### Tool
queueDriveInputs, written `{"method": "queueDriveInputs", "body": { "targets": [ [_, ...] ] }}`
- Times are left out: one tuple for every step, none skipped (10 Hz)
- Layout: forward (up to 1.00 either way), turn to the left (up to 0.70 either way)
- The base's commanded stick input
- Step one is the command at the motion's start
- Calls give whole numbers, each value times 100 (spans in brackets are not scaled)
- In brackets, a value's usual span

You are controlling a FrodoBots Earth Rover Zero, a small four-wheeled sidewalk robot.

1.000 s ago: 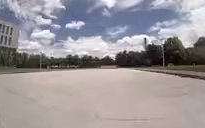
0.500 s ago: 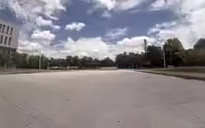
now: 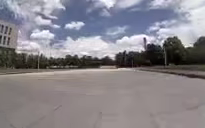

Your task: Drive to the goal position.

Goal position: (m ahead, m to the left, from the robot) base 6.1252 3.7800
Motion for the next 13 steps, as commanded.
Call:
{"method": "queueDriveInputs", "body": {
  "targets": [
    [70,0],
    [70,0],
    [70,3],
    [70,3],
    [70,3],
    [70,2],
    [70,2],
    [70,7],
    [70,15],
    [70,19],
    [70,18],
    [70,18],
    [70,6]
  ]
}}
